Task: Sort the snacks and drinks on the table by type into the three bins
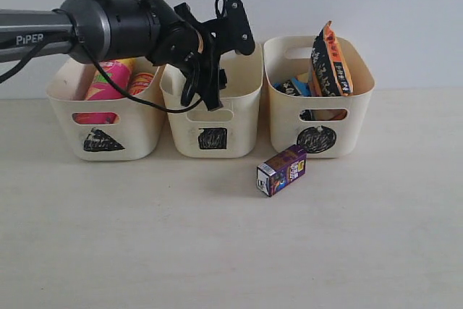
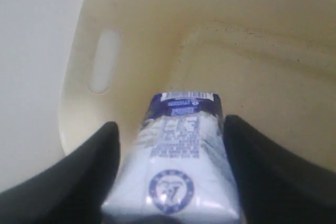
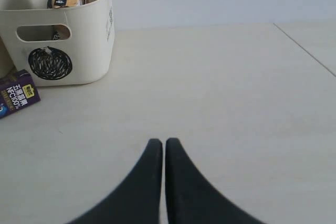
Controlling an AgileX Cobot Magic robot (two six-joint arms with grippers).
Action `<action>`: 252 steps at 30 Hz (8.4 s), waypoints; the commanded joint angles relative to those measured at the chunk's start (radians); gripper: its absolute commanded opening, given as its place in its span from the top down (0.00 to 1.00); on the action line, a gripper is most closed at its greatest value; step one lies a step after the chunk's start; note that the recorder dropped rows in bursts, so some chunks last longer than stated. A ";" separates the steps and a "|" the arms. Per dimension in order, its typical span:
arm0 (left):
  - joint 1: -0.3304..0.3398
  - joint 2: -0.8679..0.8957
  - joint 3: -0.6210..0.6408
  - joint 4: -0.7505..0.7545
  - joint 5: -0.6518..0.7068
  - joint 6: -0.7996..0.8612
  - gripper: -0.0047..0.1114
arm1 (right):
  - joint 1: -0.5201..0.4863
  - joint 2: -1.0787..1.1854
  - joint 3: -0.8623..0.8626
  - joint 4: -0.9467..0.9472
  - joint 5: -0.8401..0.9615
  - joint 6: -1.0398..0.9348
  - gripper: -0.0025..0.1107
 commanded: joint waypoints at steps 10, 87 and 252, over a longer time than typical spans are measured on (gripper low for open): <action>0.001 -0.023 -0.004 0.007 0.022 -0.046 0.28 | 0.000 -0.005 -0.001 -0.002 -0.008 0.001 0.98; -0.209 0.091 -0.058 -0.633 0.288 0.008 0.26 | 0.000 -0.005 -0.001 -0.002 -0.008 0.014 0.98; 0.026 -0.590 0.827 -0.217 -0.387 -0.441 0.92 | 0.000 -0.005 -0.001 -0.002 -0.008 0.016 0.98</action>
